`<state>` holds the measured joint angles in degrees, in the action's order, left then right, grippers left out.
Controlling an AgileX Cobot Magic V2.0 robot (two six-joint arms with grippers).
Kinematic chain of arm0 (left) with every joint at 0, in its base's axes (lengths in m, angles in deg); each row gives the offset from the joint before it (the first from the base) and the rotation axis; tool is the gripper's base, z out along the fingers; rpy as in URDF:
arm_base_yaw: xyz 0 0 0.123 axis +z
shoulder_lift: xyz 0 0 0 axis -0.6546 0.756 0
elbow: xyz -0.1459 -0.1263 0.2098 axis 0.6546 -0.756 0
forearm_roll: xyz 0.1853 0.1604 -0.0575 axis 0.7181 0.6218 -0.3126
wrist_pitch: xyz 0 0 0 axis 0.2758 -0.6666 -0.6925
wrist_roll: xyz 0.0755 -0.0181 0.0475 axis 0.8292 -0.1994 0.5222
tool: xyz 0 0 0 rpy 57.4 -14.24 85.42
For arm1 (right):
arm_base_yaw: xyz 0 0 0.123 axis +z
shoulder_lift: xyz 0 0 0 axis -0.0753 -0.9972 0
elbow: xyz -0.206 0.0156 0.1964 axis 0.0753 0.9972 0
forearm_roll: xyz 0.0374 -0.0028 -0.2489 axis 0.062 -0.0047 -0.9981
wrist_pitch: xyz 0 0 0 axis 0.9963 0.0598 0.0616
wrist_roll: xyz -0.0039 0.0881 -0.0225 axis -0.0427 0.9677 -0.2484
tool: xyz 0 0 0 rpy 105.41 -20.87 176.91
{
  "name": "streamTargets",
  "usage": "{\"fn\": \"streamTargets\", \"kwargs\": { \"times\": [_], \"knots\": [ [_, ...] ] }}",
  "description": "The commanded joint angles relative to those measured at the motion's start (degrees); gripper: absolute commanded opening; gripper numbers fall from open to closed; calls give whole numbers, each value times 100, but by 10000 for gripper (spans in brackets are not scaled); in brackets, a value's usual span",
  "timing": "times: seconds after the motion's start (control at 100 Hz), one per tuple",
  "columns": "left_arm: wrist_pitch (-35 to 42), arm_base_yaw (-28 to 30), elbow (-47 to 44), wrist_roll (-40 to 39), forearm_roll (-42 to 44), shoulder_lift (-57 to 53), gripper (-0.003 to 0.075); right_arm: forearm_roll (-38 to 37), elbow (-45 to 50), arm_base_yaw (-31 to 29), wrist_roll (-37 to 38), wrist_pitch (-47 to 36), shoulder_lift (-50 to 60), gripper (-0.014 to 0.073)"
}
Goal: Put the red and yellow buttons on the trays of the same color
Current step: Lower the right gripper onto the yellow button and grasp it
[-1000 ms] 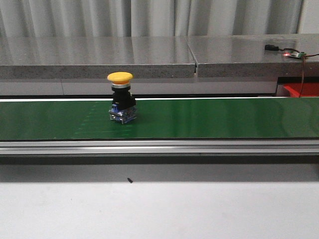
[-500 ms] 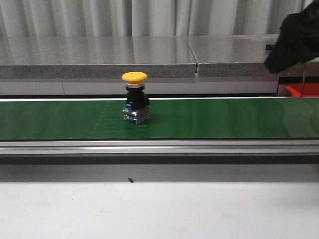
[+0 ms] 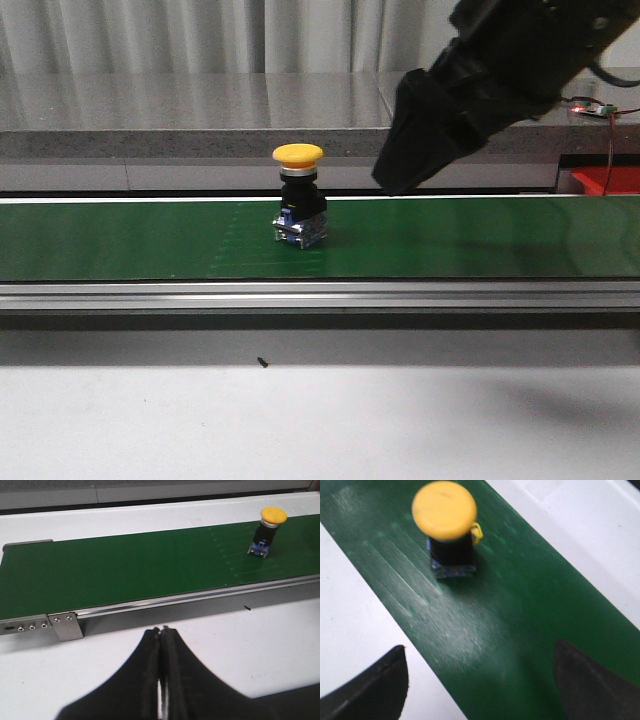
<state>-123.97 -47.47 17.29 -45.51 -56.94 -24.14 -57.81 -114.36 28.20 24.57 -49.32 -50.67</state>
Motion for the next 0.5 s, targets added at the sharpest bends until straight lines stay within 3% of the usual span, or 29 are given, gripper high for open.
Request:
{"fn": "streamTargets", "kwargs": {
  "times": [0.0, 0.37, 0.49],
  "knots": [
    [369, -50, 133, 1, -109, 53, -19, 74, -509, 97, -85, -4, -207, 591],
    [369, -50, 133, 1, -109, 53, -19, 795, -1511, 193, -422, 281, -1321, 585],
    [369, -50, 133, 1, -109, 53, -19, 953, -1632, 221, -474, 117, -1500, 485]
  ]
}}
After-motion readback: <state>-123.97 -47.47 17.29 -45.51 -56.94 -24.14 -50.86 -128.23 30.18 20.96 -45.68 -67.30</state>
